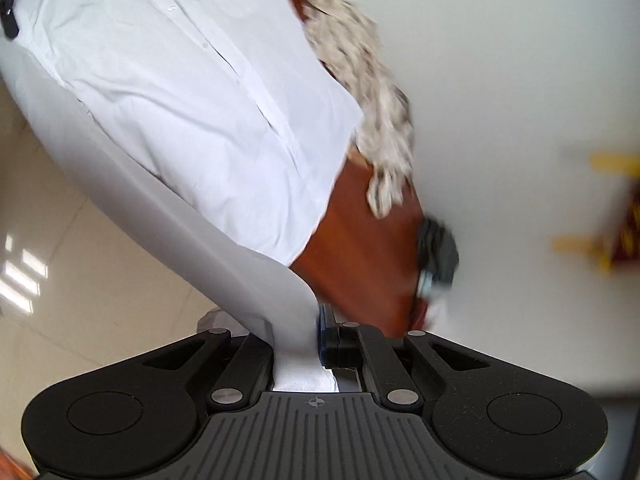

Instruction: Fold clothes

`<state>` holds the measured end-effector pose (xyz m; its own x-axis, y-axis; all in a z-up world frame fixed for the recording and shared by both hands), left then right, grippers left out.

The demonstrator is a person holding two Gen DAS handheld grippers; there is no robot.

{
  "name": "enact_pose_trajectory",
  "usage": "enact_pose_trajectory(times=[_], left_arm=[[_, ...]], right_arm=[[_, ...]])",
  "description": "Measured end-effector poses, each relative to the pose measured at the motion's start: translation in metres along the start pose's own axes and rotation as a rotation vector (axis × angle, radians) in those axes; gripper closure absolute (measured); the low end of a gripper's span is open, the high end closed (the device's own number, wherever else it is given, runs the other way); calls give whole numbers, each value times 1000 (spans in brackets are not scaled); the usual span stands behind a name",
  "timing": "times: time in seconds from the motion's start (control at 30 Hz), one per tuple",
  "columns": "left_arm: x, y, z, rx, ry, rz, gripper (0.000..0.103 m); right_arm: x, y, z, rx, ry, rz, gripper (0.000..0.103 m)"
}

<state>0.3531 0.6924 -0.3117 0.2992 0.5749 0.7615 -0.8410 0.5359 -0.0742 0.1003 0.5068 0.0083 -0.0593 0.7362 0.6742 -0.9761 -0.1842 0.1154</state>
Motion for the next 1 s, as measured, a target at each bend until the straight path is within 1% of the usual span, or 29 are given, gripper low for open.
enact_pose_trajectory(times=[0.1, 0.17, 0.27, 0.33, 0.47, 0.53, 0.6, 0.73, 0.83, 0.9, 1.0], left_arm=[[0, -5, -10, 50, 16, -29, 89], [-1, -9, -16, 79, 21, -50, 89], [-2, -16, -22, 91, 13, -57, 89], [-4, -17, -26, 114, 5, -58, 88], [-8, -16, -35, 176, 3, -51, 86], [-9, -14, -37, 190, -16, -35, 86], [-10, -11, -37, 208, -42, -19, 85], [-9, 2, -32, 281, -79, 13, 85], [-9, 11, -31, 359, -102, 55, 85], [-8, 17, -30, 414, -120, 87, 85], [-9, 23, -24, 463, -141, 122, 85]], right_arm=[[-22, -54, 33, 150, -32, 22, 98], [-38, -95, 49, 237, -57, 55, 98], [-69, -152, 67, 357, -122, 82, 98], [-103, -191, 74, 445, -179, 81, 98], [-167, -266, 70, 614, -282, 68, 98], [-198, -300, 62, 698, -327, 66, 98], [-224, -330, 50, 756, -385, 71, 98], [-271, -366, 24, 892, -474, 42, 98], [-290, -382, 10, 981, -518, 32, 97], [-296, -390, 5, 1028, -550, 28, 95], [-301, -399, 4, 1076, -588, 8, 86]])
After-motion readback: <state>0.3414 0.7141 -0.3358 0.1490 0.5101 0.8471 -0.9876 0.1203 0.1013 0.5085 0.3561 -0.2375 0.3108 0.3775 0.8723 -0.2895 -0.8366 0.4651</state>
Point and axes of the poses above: each gripper's, at about its wrist camera, not at the fingertips, and x roughly against the way its jaws point, z to its right, y to its underside, the point moved 7 cm from there along -x, roughly the way its jaws point, and after that the axes turned 7 degrees about -y, right-handed, at the moved point
